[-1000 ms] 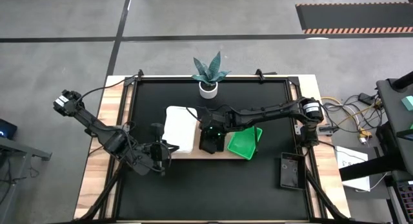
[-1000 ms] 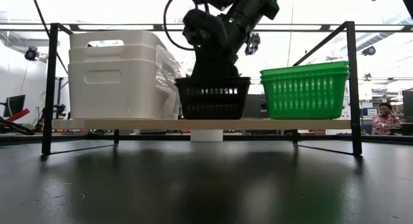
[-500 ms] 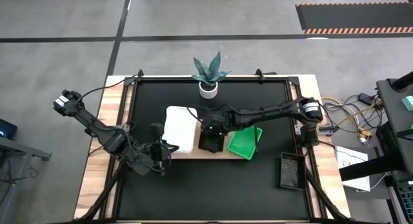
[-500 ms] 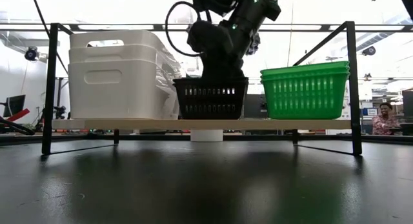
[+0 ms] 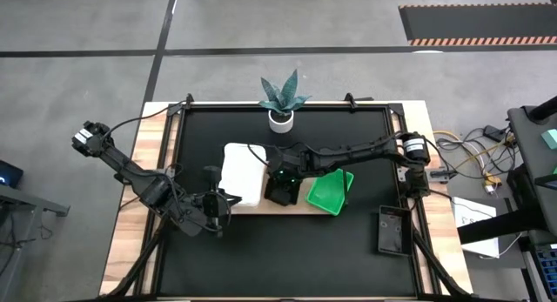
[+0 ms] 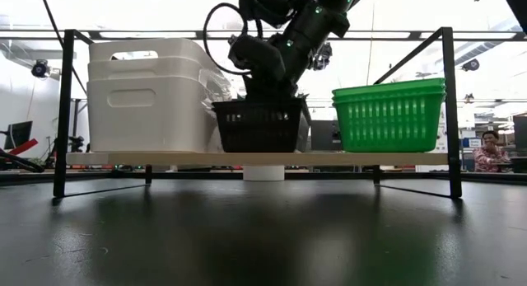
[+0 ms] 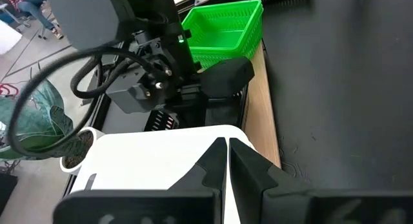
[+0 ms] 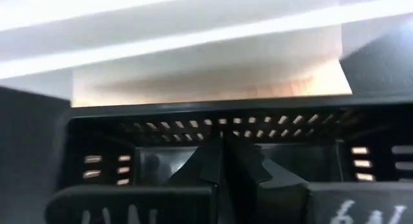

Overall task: Stack baskets on shelf by color
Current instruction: Adjust the stacked bins on the shelf

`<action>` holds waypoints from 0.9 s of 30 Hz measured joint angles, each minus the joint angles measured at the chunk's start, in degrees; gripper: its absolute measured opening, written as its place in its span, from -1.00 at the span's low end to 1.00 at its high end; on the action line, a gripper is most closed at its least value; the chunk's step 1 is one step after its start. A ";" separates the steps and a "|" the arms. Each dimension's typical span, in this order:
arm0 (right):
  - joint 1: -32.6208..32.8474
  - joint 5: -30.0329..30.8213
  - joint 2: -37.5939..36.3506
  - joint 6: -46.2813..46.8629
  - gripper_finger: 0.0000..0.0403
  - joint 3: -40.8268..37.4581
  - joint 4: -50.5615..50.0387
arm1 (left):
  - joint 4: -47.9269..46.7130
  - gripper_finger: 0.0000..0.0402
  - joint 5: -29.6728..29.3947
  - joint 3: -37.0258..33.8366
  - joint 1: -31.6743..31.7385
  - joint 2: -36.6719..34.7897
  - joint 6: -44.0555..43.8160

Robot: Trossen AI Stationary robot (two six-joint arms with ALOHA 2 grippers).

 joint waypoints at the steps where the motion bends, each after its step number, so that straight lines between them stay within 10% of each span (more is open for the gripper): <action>1: 0.00 -0.02 0.00 0.00 -0.96 0.00 0.61 | 0.00 -1.00 0.00 0.00 0.00 0.00 0.00; 18: 1.76 -11.45 -0.04 -11.05 -0.96 0.00 -0.18 | 0.00 -1.00 0.00 0.00 0.00 0.00 -0.02; 27: 1.13 -4.42 -4.59 -12.01 -0.96 0.00 -11.00 | 0.00 -1.00 0.00 0.00 0.02 0.00 -0.01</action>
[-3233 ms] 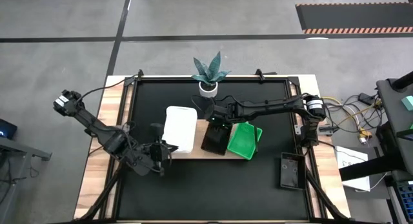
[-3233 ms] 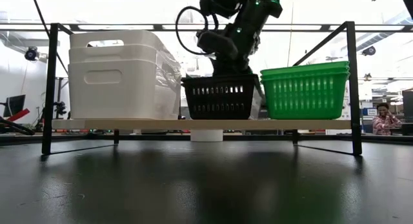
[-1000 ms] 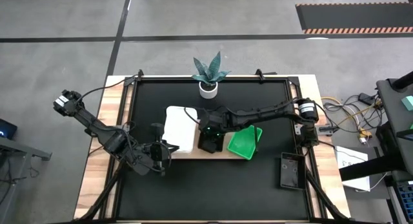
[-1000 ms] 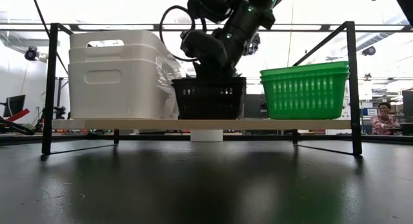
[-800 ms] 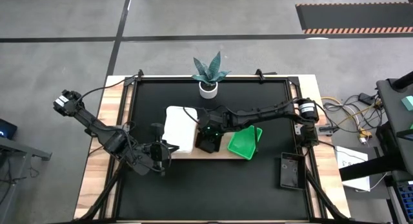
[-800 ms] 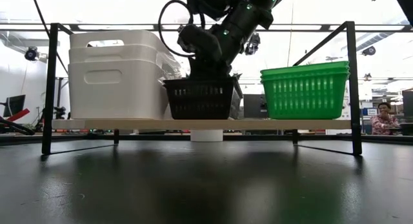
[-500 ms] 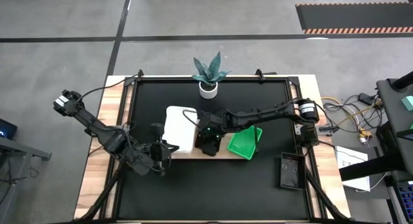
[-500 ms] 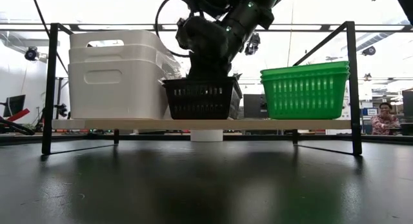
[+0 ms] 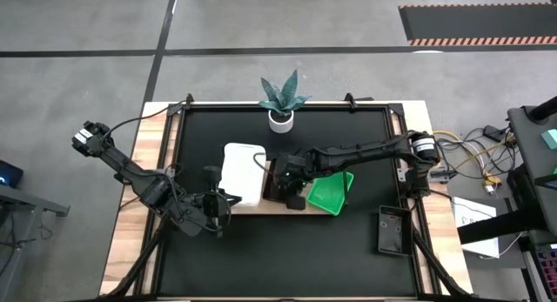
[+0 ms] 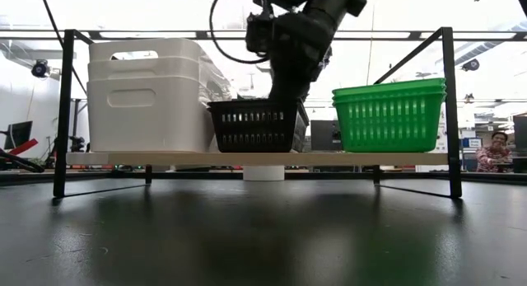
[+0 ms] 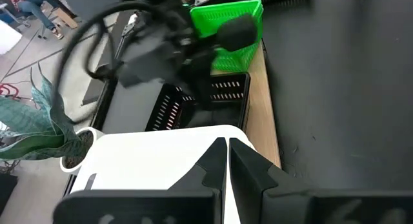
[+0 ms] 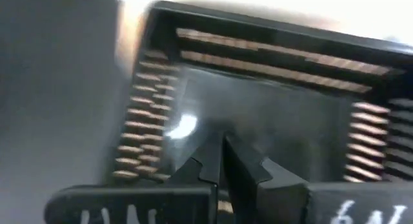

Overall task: Stack baskets on shelf by color
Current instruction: Adjust the stacked bins on the shelf

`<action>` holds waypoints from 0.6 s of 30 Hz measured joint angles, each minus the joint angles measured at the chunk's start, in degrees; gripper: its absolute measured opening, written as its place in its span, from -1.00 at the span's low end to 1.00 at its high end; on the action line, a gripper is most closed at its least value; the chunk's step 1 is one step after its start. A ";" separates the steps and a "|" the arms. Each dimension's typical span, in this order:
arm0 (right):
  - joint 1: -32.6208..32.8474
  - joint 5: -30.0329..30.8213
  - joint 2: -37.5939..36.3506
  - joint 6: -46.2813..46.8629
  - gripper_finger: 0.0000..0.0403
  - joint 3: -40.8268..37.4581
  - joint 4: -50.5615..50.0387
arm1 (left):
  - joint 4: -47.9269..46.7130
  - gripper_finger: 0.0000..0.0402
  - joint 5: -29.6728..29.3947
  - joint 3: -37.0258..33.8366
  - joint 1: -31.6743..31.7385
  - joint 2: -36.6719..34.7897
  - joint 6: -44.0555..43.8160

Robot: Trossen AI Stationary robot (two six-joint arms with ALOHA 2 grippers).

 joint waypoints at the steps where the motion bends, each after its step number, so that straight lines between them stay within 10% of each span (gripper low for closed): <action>1: -0.39 2.43 -0.48 0.01 -0.96 0.00 -0.60 | 0.00 -1.00 0.00 0.00 0.00 0.00 -0.01; 18: -6.61 8.94 3.30 -6.21 -0.96 0.02 10.49 | -0.02 -1.00 0.00 0.00 -0.02 0.01 0.08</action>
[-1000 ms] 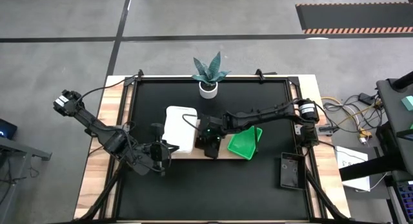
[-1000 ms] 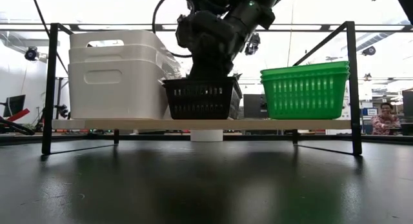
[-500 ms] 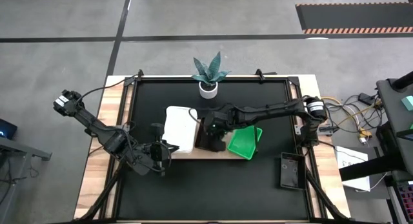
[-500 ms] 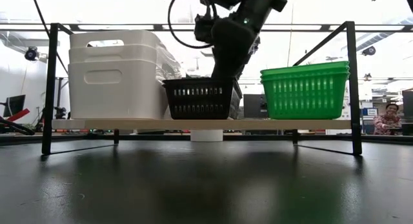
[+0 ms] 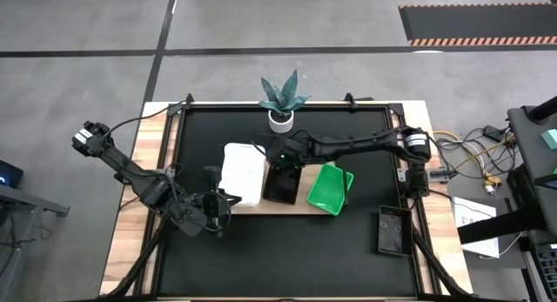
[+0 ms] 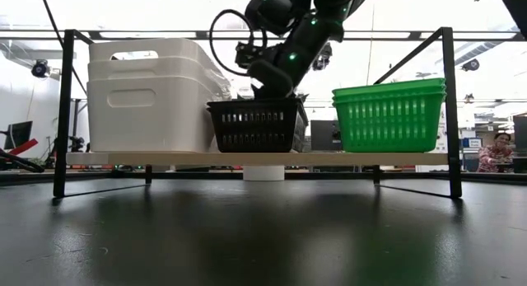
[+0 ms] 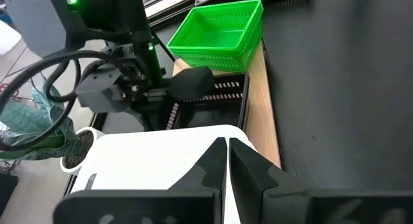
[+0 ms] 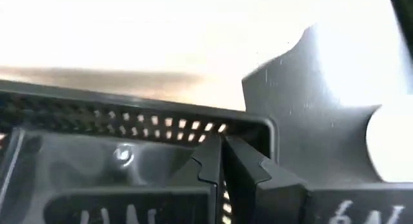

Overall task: Stack baskets on shelf by color
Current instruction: Adjust the stacked bins on the shelf

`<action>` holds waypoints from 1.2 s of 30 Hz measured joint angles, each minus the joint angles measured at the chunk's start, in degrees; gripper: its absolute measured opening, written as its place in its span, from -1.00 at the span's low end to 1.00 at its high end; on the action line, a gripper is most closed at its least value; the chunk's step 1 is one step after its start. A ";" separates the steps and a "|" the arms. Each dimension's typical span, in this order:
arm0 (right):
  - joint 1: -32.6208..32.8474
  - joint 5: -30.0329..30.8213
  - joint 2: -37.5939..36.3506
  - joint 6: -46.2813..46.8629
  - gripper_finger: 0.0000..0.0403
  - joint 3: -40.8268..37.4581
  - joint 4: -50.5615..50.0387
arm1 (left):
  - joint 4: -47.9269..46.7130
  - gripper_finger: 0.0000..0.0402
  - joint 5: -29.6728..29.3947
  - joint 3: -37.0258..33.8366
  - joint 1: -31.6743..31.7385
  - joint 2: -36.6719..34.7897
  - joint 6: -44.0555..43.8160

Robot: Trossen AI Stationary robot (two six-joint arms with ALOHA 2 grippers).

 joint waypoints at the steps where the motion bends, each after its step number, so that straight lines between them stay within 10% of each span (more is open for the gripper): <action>1: -0.02 0.01 0.20 -0.87 -0.96 0.00 1.07 | -0.02 -1.00 0.00 0.00 0.00 -0.01 0.00; 19: 2.64 -0.02 -0.16 -7.35 -0.96 0.00 3.09 | -0.04 -1.00 0.00 -0.04 0.00 0.01 0.00; 36: 4.75 -5.49 -17.27 23.56 -0.96 0.00 -28.51 | 0.04 -1.00 -0.02 -0.74 0.00 0.01 1.31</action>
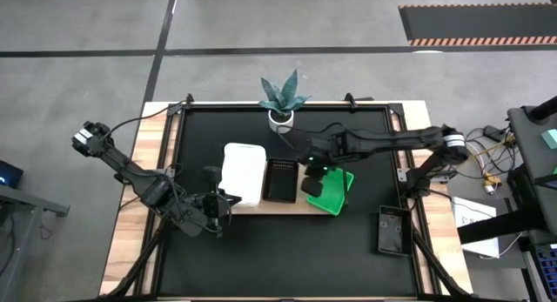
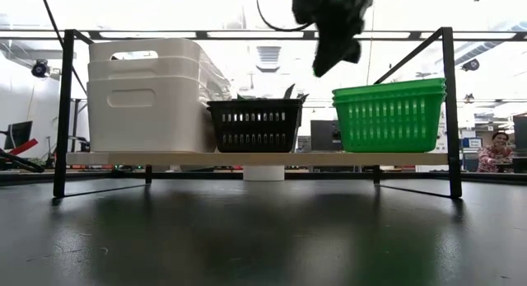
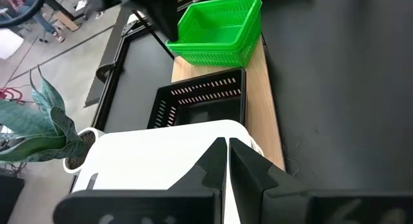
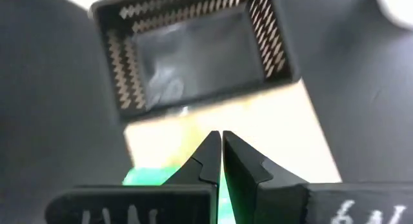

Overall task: Stack baskets on shelf by color
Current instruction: Adjust the stacked bins on the shelf

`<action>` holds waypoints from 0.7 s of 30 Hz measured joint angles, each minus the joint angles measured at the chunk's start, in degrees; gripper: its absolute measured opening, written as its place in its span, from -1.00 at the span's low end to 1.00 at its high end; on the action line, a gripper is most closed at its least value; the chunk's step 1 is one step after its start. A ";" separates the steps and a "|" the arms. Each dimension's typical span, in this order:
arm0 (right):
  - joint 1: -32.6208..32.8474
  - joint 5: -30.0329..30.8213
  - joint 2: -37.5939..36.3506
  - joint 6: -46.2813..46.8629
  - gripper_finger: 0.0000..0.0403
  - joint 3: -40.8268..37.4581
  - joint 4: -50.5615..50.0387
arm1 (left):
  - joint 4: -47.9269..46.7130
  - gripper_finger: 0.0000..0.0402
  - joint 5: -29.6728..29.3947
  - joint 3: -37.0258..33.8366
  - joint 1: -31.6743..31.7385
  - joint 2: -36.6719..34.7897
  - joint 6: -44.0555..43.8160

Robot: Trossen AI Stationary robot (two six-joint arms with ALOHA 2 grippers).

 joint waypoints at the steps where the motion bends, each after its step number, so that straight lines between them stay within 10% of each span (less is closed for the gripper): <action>1: 0.35 -0.82 -0.60 1.14 -0.96 0.00 -1.45 | 0.12 -1.00 0.00 0.00 0.00 0.00 0.00; 21: 1.77 8.41 8.38 -0.51 -0.96 0.00 -15.67 | 1.84 -1.00 -0.46 0.00 0.02 0.00 3.02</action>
